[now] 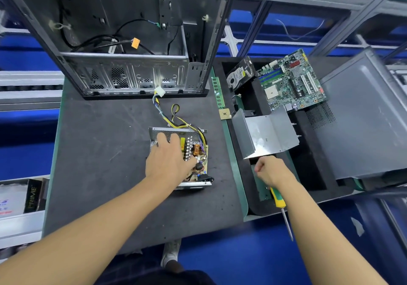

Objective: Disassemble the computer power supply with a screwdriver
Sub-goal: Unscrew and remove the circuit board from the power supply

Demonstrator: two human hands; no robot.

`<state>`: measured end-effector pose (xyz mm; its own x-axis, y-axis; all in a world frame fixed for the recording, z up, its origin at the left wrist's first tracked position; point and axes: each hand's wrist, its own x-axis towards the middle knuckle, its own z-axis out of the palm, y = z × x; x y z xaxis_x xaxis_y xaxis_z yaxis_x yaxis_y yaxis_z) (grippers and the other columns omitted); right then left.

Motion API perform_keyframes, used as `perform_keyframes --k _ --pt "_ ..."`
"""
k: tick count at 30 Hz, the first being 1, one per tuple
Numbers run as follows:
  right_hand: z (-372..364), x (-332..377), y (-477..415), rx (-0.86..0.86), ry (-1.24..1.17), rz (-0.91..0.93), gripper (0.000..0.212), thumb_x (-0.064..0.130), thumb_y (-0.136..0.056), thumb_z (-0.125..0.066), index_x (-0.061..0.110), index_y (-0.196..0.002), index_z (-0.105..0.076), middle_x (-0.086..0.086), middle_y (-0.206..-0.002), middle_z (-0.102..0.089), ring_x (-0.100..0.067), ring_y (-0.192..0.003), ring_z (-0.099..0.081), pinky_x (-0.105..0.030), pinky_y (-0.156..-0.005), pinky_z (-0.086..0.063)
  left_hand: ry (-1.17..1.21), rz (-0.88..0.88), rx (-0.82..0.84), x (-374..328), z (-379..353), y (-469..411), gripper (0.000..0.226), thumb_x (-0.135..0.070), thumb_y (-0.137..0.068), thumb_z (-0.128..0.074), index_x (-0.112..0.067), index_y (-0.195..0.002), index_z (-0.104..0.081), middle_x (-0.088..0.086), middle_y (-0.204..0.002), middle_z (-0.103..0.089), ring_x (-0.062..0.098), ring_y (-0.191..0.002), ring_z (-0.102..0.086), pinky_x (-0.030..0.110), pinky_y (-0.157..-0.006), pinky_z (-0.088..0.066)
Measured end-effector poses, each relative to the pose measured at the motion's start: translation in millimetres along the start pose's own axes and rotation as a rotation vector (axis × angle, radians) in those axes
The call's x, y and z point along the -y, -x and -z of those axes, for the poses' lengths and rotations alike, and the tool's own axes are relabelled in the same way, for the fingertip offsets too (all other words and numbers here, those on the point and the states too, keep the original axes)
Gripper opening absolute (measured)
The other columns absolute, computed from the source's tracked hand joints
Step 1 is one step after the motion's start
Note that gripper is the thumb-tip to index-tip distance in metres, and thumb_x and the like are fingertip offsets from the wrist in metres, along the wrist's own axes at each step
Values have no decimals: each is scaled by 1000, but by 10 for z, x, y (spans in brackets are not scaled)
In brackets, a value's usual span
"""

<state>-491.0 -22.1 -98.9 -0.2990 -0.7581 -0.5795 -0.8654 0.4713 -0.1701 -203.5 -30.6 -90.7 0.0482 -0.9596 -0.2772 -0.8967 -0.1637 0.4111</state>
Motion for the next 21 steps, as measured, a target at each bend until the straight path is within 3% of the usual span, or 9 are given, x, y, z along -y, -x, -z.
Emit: perform_keyframes --k 3,5,7,10,14,17,21 --pt "-34 -31 -31 4 117 -73 33 0 -86 -42 11 -94 -72 -12 -101 -66 -33 -72 -67 -38 -73 -60 53 18 2 -8 20 11 49 -47 -82 -65 -17 -117 -49 7 -116 -41 34 -102 -52 44 -83 -51" --pt "-44 46 19 -6 136 -57 30 3 -91 -45 14 -100 -72 -11 -101 -65 -33 -76 -67 -34 -72 -57 98 28 -9 -9 47 13 46 -46 -82 -65 -18 -116 -50 7 -116 -42 33 -100 -53 42 -83 -49" --pt "-30 166 91 10 84 17 24 10 -92 -49 15 -94 -72 -10 -94 -68 -33 -72 -67 -31 -67 -55 153 59 -7 -5 95 6 46 -48 -82 -66 -22 -116 -51 4 -116 -42 32 -97 -55 39 -80 -48" --pt "-15 437 263 143 -225 173 16 17 -93 -54 15 -84 -67 -6 -73 -65 -25 -49 -55 -33 -49 -52 235 111 -27 12 191 -19 44 -53 -80 -66 -27 -112 -50 -2 -111 -41 28 -88 -56 37 -72 -42" --pt "-16 848 474 361 -614 333 23 38 -93 -60 18 -93 -69 -4 -72 -67 -15 -46 -49 -26 -37 -40 211 102 -50 1 254 -25 44 -50 -80 -66 -25 -112 -49 1 -115 -42 31 -89 -57 37 -73 -44" --pt "-59 993 513 517 -524 338 38 56 -85 -64 21 -100 -67 -2 -80 -71 -16 -51 -50 -26 -38 -40 89 88 -43 -18 216 9 47 -50 -83 -63 -20 -114 -46 7 -114 -42 35 -86 -55 38 -70 -41" --pt "-195 1023 512 652 -305 372 46 52 -82 -71 9 -97 -66 -1 -90 -76 -14 -52 -50 -26 -40 -42 -37 126 -42 48 119 77 50 -49 -84 -62 -14 -113 -40 10 -113 -41 35 -82 -52 38 -66 -41"
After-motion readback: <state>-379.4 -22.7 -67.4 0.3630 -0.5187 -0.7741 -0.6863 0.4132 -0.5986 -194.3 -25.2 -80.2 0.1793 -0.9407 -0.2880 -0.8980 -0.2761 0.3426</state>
